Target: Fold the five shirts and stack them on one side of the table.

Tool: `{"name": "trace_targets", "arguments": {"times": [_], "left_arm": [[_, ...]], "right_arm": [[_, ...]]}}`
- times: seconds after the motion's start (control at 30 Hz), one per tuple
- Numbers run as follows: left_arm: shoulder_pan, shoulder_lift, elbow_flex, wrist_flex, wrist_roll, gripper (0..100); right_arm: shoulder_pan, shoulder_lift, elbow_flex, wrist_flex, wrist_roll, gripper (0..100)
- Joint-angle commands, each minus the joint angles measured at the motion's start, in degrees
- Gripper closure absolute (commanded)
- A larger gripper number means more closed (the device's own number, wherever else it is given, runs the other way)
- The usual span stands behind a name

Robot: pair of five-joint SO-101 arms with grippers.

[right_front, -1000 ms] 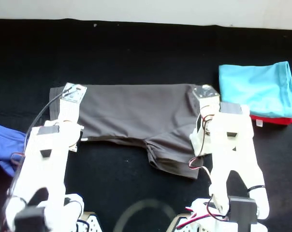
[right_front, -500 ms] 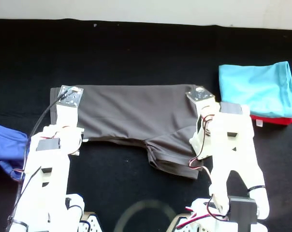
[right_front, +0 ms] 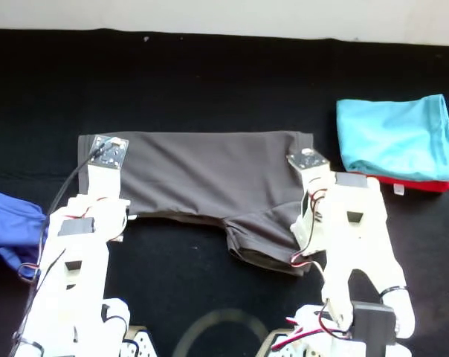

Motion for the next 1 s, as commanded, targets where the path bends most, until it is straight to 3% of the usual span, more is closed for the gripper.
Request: {"name": "trace_targets", "arguments": {"times": [0.0,0.13,0.3,0.4,0.57,0.67,0.77,0.97], "left_arm": [[0.4,-1.5,-0.4,-0.8,0.5,99],[0.4,-1.5,-0.4,-1.0,0.5,99],[0.4,-1.5,0.9,-4.1,0.5,99],[0.4,-1.5,0.9,-4.1,0.5,99],[0.6,-1.4,0.7,-4.1,0.5,99],[0.6,-1.4,0.6,-4.1,0.6,99],[0.6,-1.4,0.5,-4.0,0.6,99],[0.5,1.2,-0.7,-4.0,0.6,99]], "right_arm": [[1.3,-2.2,-0.4,0.2,0.6,99.2],[2.8,-2.2,-3.9,4.6,0.4,98.5],[2.7,-2.3,-12.1,11.4,0.4,86.8],[2.1,-2.3,-19.6,13.9,-1.1,86.5],[-5.5,-1.8,-28.4,18.2,-9.0,87.2],[-15.6,-1.6,-23.5,14.2,-10.5,98.4],[-22.6,-1.6,-14.0,5.7,-10.6,97.4],[-24.7,-1.6,-1.8,-8.0,-10.8,98.1]]}}
